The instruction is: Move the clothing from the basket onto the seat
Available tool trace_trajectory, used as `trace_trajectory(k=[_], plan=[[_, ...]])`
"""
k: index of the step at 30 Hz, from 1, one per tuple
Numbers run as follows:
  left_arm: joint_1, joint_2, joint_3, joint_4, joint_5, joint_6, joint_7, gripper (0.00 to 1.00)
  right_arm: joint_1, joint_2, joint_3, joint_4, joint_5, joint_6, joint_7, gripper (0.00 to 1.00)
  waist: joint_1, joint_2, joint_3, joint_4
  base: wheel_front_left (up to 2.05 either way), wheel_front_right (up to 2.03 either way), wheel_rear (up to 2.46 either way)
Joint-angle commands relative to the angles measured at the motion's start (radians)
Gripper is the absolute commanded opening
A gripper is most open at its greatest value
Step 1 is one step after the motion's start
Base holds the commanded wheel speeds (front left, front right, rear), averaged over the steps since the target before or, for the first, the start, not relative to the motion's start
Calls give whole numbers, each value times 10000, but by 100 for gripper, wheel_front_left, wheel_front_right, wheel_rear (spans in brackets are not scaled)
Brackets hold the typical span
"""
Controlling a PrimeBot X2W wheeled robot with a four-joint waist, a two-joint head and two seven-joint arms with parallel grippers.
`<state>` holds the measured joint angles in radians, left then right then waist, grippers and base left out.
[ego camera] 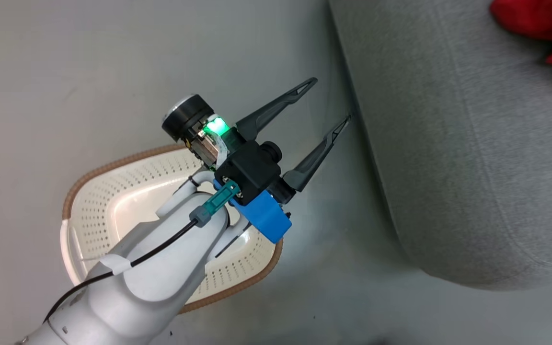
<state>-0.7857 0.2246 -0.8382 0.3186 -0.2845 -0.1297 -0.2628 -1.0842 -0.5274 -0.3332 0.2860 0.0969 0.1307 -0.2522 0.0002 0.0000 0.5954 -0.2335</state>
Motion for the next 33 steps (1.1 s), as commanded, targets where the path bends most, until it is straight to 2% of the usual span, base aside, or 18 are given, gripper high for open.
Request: trace_trajectory(k=[1,6,14,17,23,24,25,26,29,33], plan=[[-230,66,3,-75,48,-8,-28,100,-209,-259,-159,264,48,1,36,0,-2,0,511,266,0,0,0],[-423,247,-27,-140,101,-8,-29,100,-204,-537,-148,1478,76,1,48,0,-2,0,993,267,0,0,0],[-666,334,-240,-184,92,-8,-29,100,443,376,-543,3386,-433,1,-52,0,-2,0,1431,397,0,0,0],[-729,337,-301,-194,45,-8,-29,100,664,665,-977,4524,-522,1,47,0,-2,0,1484,473,0,0,0],[-673,344,-291,-145,-10,-8,-30,100,738,792,-1273,5562,-723,1,-29,0,-2,0,1391,512,0,0,0],[-626,344,-269,-127,-15,-7,-30,100,754,811,-1319,5593,-732,1,-62,6,-2,0,1332,503,0,0,0],[-573,332,-250,-116,-12,3,-30,100,792,846,-1344,5613,-749,1,-66,94,-2,0,1261,496,0,0,0],[-514,324,-219,-101,-11,15,-30,100,862,909,-1342,5645,-786,1,-86,100,-2,0,1159,478,0,0,0],[-331,266,-140,-78,-36,47,-30,100,1088,1007,-1270,5564,-800,1,-138,100,-2,0,801,433,0,0,0],[-17,127,47,-97,-54,107,-30,100,1994,1198,-1321,4784,-645,1,-131,100,-2,0,170,401,0,0,0]])
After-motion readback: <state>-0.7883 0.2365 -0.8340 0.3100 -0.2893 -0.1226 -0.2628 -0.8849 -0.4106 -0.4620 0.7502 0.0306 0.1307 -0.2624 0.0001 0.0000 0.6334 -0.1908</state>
